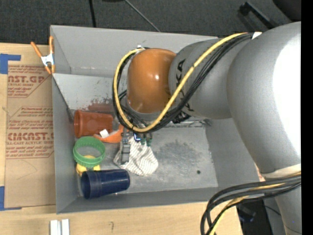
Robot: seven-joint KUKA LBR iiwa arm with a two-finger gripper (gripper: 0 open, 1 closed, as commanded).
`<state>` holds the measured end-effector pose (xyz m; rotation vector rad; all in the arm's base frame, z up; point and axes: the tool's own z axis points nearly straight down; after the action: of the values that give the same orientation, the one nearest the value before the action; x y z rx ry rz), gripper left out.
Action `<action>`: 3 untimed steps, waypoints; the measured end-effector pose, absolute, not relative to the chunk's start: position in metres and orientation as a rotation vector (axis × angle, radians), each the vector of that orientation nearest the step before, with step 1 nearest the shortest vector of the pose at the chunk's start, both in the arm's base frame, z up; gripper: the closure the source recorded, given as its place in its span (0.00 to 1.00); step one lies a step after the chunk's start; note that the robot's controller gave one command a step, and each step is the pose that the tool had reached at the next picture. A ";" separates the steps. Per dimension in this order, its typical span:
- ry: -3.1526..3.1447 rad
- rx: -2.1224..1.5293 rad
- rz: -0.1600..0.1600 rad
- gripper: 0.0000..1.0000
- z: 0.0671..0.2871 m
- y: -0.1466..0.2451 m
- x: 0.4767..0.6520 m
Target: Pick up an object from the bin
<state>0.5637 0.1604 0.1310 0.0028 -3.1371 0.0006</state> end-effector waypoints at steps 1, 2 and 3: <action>-3.148 0.022 -0.003 0.00 0.159 0.153 0.568; -3.143 0.143 -0.002 0.00 0.132 0.148 0.574; -3.139 0.139 -0.002 0.00 0.114 0.136 0.572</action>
Offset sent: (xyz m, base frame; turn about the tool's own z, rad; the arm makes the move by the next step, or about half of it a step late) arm 0.0137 -0.0174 -0.0186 -0.1438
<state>0.5715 0.1364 0.1143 0.1395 -3.1387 -0.0018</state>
